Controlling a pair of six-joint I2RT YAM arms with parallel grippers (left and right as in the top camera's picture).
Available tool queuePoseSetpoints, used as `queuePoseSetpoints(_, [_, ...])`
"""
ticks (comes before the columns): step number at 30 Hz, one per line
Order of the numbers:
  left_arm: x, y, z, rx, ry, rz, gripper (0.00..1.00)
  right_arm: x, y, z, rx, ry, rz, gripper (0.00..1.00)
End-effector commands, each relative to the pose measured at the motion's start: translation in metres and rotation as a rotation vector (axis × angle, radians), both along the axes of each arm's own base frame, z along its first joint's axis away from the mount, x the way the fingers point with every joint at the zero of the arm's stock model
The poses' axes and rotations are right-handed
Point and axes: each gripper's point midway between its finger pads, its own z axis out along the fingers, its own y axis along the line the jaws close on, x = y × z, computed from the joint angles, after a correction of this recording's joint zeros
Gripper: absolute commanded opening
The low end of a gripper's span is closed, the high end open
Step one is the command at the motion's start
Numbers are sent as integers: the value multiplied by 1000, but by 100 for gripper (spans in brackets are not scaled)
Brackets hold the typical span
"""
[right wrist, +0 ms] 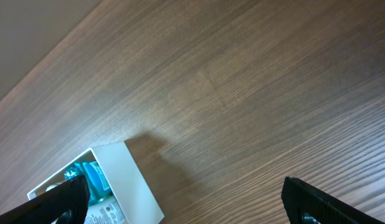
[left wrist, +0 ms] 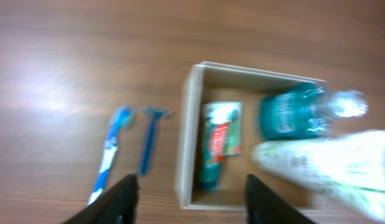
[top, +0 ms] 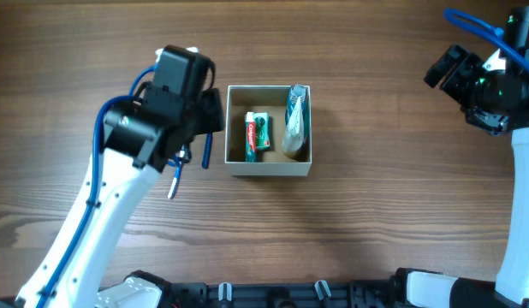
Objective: Pack container
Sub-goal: 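Place the toothpaste tube into the box with the left gripper, then grasp the blue toothbrush with the left gripper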
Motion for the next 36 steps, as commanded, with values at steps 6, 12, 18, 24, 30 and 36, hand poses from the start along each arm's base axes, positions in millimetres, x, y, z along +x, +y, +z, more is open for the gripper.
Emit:
queuePoseSetpoints(6, [-6,81,-136,161,392,50,66,1,0,-4,9,10,0,100])
queuePoseSetpoints(12, [2,89,-195,128,522,-38,64,1,0,-4,9,11,0,100])
queuePoseSetpoints(18, [1,94,-247,116,637,-83,56,1,0,-4,9,11,0,100])
queuePoseSetpoints(24, [6,94,-256,118,628,-94,46,1,0,-4,9,11,-1,100])
queuePoseSetpoints(30, [6,88,-263,85,625,-103,33,1,0,-4,9,11,0,100])
queuePoseSetpoints(36, [-8,87,-268,74,664,-103,4,1,0,-4,9,11,0,100])
